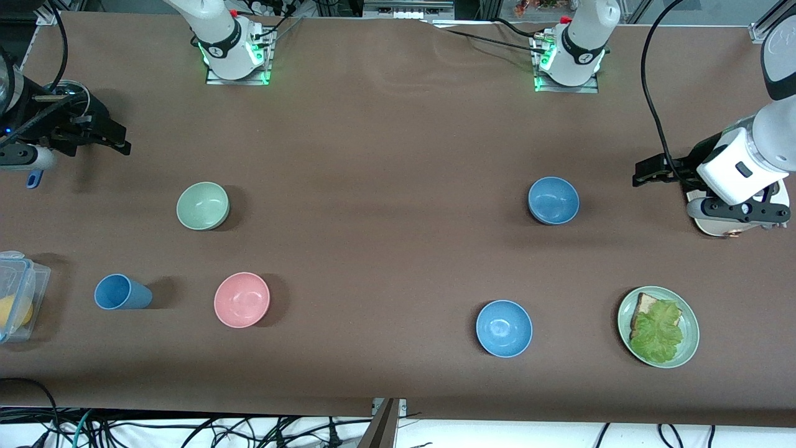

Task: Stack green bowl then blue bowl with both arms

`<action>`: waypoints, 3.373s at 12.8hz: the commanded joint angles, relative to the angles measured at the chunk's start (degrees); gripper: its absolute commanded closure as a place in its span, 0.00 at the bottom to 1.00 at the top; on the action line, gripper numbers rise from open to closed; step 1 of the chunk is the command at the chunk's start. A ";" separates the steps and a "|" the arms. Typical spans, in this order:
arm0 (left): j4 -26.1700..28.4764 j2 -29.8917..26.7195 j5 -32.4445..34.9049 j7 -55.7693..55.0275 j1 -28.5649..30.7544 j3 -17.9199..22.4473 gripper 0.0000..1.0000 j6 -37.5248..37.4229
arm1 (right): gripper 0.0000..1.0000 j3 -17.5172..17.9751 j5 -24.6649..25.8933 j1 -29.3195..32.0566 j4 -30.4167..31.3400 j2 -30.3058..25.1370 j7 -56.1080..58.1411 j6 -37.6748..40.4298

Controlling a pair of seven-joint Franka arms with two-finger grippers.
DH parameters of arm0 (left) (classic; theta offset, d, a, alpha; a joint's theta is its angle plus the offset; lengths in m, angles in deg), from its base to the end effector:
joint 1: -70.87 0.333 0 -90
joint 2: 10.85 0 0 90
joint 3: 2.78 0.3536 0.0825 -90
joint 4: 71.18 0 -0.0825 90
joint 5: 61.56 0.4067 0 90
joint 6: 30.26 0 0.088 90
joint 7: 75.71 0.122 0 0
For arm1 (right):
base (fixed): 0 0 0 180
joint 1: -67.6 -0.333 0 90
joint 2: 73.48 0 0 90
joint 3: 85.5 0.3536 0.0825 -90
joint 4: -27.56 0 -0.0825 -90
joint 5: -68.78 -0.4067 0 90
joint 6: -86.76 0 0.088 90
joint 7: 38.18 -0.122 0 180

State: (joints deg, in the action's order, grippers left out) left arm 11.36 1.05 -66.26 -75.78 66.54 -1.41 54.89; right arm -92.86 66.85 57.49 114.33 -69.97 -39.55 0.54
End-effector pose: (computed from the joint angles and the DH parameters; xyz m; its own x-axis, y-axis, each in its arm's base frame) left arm 0.6312 -0.0448 0.5786 0.9853 -0.0564 -0.1612 -0.0445 -0.9961 0.0766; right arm 0.5891 0.0351 0.6338 0.9971 0.0259 -0.0709 0.0242 -0.9994 -0.0242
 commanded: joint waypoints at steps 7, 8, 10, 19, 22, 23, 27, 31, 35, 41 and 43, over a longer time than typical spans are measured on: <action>-0.97 0.23 0.84 -0.46 0.20 -0.23 0.00 -1.04 | 0.00 0.94 2.28 0.71 5.16 -1.31 0.23 -1.58; -0.97 0.23 0.84 -0.46 0.20 -0.23 0.00 -1.04 | 0.00 0.94 2.37 0.71 5.16 -1.40 0.23 -1.58; -0.97 0.23 0.84 -0.46 0.20 -0.23 0.00 -1.04 | 0.00 1.29 2.37 0.63 5.16 -1.40 0.23 -1.49; -0.97 0.23 0.84 -0.37 0.20 -0.23 0.00 -1.04 | 0.00 1.82 2.37 0.63 5.08 -1.48 0.14 -1.58; -0.97 0.23 0.84 -0.37 0.20 -0.23 0.00 -1.04 | 0.00 1.82 2.37 0.63 5.08 -1.48 0.14 -1.58; -0.97 0.23 0.84 -0.37 0.20 -0.23 0.00 -1.04 | 0.00 1.91 2.37 0.63 5.08 -1.48 0.14 -1.67; -0.97 0.23 0.84 -0.37 0.20 -0.23 0.00 -1.04 | 0.00 2.35 2.37 0.63 5.16 -1.31 0.14 -1.93; -0.97 0.23 0.84 -0.37 0.20 -0.23 0.00 -1.04 | 0.00 2.44 2.37 0.63 5.16 -1.31 0.14 -2.02; -0.97 0.23 0.75 -0.46 0.20 -0.23 0.00 -1.04 | 0.00 1.83 2.46 0.80 12.86 -1.48 1.18 -9.45; -0.97 0.32 0.75 -0.46 0.20 -0.23 0.00 -1.04 | 0.00 -3.97 2.81 1.33 33.63 4.73 9.89 -38.90; -0.97 0.32 0.75 -0.46 0.20 -0.23 0.00 -1.04 | 0.00 -4.33 2.46 1.33 35.30 8.52 10.07 -44.27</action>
State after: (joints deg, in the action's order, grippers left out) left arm 11.36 1.09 -66.26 -75.78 66.54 -1.41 54.89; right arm -97.37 69.06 58.65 148.18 -63.28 -30.37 -39.82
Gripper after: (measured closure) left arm 0.000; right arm 0.000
